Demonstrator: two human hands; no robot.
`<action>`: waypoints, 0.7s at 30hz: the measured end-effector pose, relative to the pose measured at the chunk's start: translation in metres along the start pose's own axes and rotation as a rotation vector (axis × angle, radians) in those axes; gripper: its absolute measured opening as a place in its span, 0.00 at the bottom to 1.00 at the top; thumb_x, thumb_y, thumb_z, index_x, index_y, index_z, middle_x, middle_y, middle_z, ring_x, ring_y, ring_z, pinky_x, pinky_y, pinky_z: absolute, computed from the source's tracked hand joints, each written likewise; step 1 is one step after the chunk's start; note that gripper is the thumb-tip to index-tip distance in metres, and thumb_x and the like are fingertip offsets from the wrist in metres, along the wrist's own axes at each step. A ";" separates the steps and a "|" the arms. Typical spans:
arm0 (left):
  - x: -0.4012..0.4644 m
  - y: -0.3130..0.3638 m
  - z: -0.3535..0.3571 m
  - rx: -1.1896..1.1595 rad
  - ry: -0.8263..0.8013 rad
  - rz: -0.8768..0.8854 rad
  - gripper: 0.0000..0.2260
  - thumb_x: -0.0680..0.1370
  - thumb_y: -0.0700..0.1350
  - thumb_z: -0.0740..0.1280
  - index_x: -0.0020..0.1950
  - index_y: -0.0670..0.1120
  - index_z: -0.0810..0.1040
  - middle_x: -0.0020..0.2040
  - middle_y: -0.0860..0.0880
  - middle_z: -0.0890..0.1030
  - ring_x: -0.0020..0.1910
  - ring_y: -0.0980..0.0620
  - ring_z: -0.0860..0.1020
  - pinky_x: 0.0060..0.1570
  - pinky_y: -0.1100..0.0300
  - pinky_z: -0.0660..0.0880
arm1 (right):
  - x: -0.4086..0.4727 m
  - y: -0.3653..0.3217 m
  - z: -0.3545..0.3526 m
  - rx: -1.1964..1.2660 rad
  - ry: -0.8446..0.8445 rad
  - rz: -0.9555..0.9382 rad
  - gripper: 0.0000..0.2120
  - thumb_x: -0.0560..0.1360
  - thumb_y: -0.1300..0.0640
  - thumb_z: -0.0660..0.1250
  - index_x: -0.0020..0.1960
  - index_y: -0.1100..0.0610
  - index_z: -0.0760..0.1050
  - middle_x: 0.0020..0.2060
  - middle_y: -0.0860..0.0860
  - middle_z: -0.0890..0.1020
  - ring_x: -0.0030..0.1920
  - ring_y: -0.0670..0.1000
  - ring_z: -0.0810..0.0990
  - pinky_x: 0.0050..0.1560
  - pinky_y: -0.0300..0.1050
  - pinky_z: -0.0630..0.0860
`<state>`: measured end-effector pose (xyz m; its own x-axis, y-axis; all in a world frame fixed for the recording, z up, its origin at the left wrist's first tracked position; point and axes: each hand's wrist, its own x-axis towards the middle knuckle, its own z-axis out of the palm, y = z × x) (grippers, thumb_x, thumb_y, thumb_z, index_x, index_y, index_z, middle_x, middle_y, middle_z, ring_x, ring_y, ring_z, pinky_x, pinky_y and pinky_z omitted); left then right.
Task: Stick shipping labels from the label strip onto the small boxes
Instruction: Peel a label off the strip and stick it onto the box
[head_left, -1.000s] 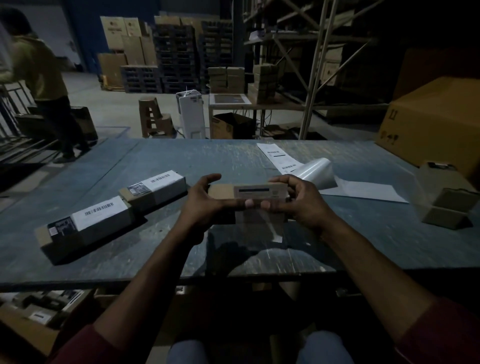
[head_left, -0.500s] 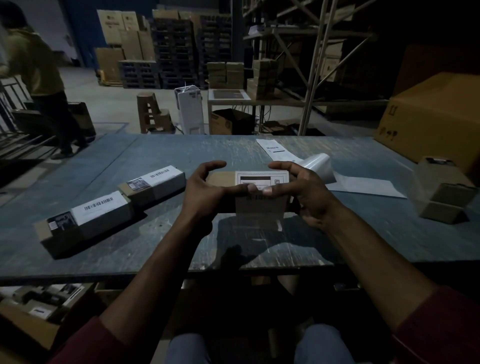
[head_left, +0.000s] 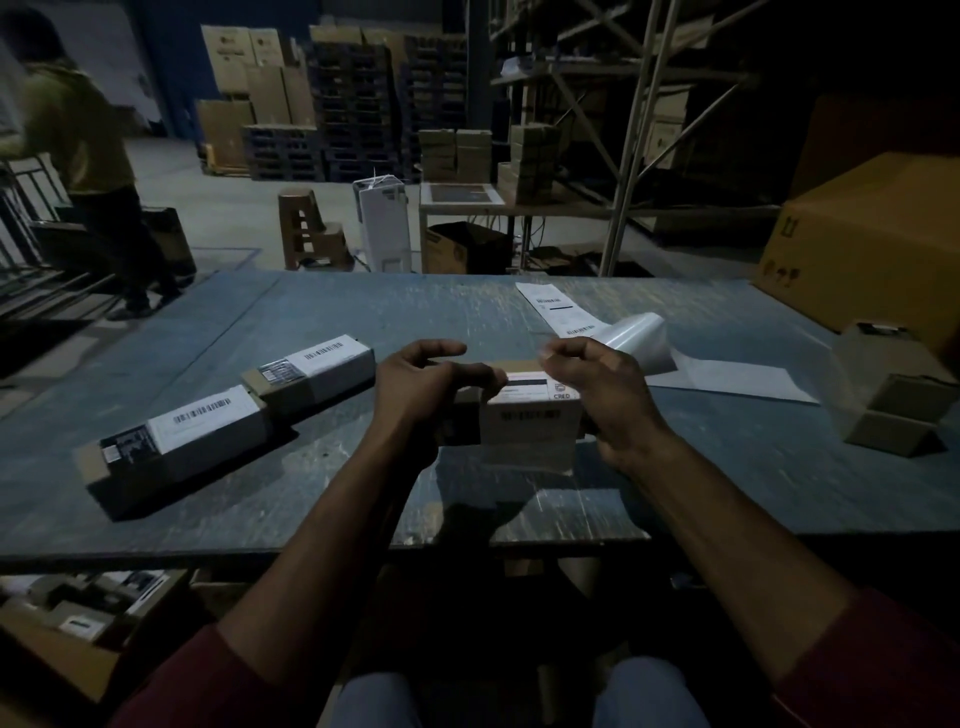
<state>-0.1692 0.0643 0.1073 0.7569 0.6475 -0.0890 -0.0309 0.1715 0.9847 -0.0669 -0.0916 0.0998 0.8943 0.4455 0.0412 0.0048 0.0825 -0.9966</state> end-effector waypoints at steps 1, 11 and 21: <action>0.000 0.000 0.000 0.003 0.001 0.009 0.21 0.65 0.37 0.84 0.55 0.45 0.83 0.51 0.41 0.86 0.46 0.43 0.87 0.27 0.60 0.79 | -0.001 0.001 0.000 0.010 -0.017 -0.008 0.06 0.77 0.57 0.75 0.54 0.56 0.84 0.40 0.48 0.85 0.40 0.47 0.82 0.32 0.39 0.76; 0.001 0.009 -0.018 0.105 -0.309 0.101 0.24 0.73 0.54 0.78 0.68 0.60 0.77 0.62 0.45 0.81 0.56 0.44 0.84 0.45 0.47 0.84 | 0.012 -0.014 -0.011 -0.059 0.036 0.240 0.09 0.79 0.50 0.68 0.44 0.52 0.84 0.41 0.54 0.85 0.47 0.57 0.83 0.50 0.54 0.81; 0.019 0.006 -0.024 0.014 -0.258 -0.065 0.08 0.82 0.47 0.68 0.60 0.47 0.80 0.57 0.39 0.85 0.53 0.35 0.86 0.44 0.45 0.83 | 0.015 -0.011 -0.041 -0.142 -0.343 0.053 0.26 0.75 0.37 0.69 0.70 0.42 0.74 0.65 0.51 0.83 0.66 0.58 0.81 0.64 0.67 0.79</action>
<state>-0.1703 0.0956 0.1074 0.8983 0.4245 -0.1130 0.0309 0.1954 0.9802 -0.0357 -0.1222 0.1087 0.6936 0.7202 -0.0129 0.0464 -0.0625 -0.9970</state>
